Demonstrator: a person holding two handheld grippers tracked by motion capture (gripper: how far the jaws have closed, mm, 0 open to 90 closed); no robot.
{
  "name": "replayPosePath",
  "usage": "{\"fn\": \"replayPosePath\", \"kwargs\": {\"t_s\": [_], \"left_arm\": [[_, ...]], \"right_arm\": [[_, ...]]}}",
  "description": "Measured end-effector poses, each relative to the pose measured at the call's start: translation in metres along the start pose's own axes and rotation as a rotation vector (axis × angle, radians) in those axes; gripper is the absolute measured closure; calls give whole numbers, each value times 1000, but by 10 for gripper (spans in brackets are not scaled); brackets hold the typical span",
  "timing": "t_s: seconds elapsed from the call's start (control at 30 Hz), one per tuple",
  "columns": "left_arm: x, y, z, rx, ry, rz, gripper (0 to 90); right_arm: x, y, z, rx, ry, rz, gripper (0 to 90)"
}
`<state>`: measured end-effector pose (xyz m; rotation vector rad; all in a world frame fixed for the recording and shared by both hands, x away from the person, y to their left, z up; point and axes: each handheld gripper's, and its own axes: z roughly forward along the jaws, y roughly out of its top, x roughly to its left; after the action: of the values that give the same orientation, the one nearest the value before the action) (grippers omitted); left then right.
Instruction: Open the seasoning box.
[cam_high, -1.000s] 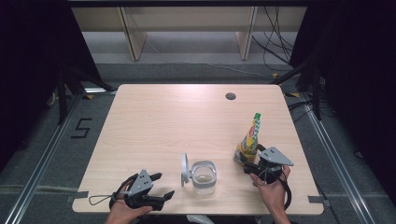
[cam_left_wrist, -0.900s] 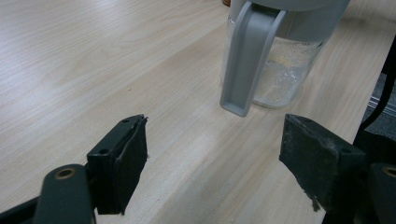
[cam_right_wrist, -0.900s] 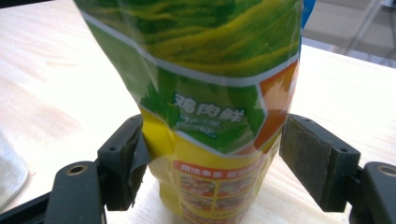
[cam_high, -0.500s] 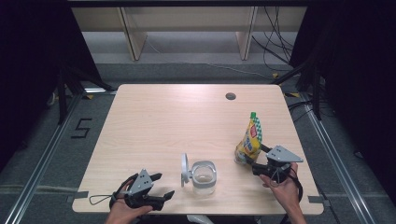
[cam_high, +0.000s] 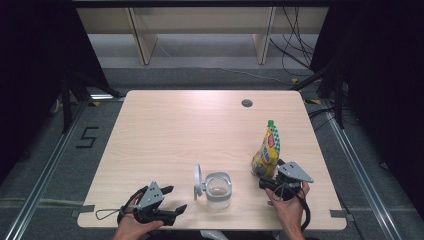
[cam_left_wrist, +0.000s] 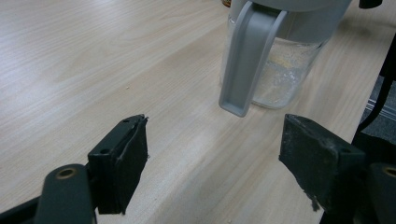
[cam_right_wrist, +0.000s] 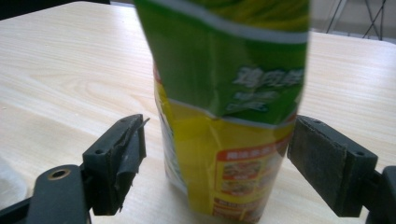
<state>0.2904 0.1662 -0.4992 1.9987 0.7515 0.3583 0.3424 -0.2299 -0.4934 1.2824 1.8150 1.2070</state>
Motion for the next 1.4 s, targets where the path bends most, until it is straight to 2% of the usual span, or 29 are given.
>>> {"fn": "replayPosePath", "kwargs": {"t_s": [0.03, 0.13, 0.2, 0.23, 0.27, 0.33, 0.43, 0.5, 0.53, 0.57, 0.67, 0.7, 0.73, 0.77, 0.83, 0.87, 0.9, 0.93, 0.97, 1.0, 1.07, 1.1, 1.13, 1.17, 1.23, 1.27, 1.33, 1.37, 1.4], "left_arm": [[-1, 0, 0, 0, -2, -12, 229], [0, 0, 0, 1, -6, -2, 229], [0, 0, 0, 4, -8, -5, 229], [-2, 0, 1, -3, -11, -23, 228], [-2, 0, 1, -7, -15, -30, 228], [-2, 0, 1, -8, -14, -30, 228], [-1, 0, 0, 2, -11, -20, 228], [-1, 0, 0, -1, -9, -14, 228], [-2, 0, 0, 0, -8, -19, 227], [-2, 0, 0, 1, -7, -16, 227], [-2, -1, 1, 2, -7, -19, 227], [0, 0, 1, 11, -8, 1, 226], [0, -1, 1, 6, -5, -13, 227], [1, -1, 0, 22, 7, 2, 227], [0, -1, 1, -4, 4, -26, 227], [2, 0, 0, 6, 3, 9, 227], [3, 0, -1, 15, 1, 14, 226], [0, -1, 0, -2, 2, -11, 226], [-1, -1, 0, 0, 1, -25, 226], [-1, -1, 0, 0, 0, -22, 226], [1, 0, 0, 4, -7, 12, 226], [1, 0, 0, 5, -8, 11, 226], [0, 0, 0, 4, -7, 9, 226], [1, 0, 0, 4, -7, 11, 226], [0, 0, 0, 6, -4, 5, 226], [1, 0, 0, -4, -20, -1, 226], [1, 0, 0, -6, -27, -35, 226], [1, 0, 0, -6, -22, -22, 226], [1, 0, 0, -6, -23, -27, 226]], "right_arm": [[2, -2, 2, -9, -7, 26, 198], [-1, -2, 7, -12, -15, 29, 191], [-3, -5, 11, -20, -18, 5, 175], [-3, -5, 11, -3, -2, 6, 174], [-3, -7, 14, -32, -6, -3, 173], [-3, -8, 15, -22, -6, -2, 169], [-4, -7, 18, -68, -1, -14, 155], [-5, -8, 21, -63, 0, -9, 156], [-6, -8, 22, -51, -25, -21, 157], [-6, -9, 22, -55, -15, -3, 157], [-5, -9, 26, -76, -20, -14, 153], [-5, -9, 27, -77, -23, -16, 154], [-4, -10, 29, -80, -28, -15, 153], [-5, -10, 30, -81, -23, -34, 152], [-6, -9, 32, -73, -24, -39, 153], [-4, -9, 33, -87, -45, -36, 154], [-2, -9, 32, -80, -42, -15, 152], [-2, -9, 33, -84, -40, -10, 152], [-3, -9, 33, -78, -42, -21, 153], [-5, -8, 34, -81, -34, -48, 153], [-3, -8, 35, -89, -39, -17, 154], [-4, -8, 35, -91, -41, -35, 153], [-3, -8, 36, -99, -39, -19, 155], [-4, -8, 36, -101, -41, -33, 157], [-3, -8, 37, -108, -40, -1, 164], [-4, -7, 37, -114, -37, -8, 170], [-5, -7, 38, -122, -41, -10, 170], [-4, -7, 38, -122, -36, -7, 170], [-3, -7, 38, -122, -46, 2, 171]]}}
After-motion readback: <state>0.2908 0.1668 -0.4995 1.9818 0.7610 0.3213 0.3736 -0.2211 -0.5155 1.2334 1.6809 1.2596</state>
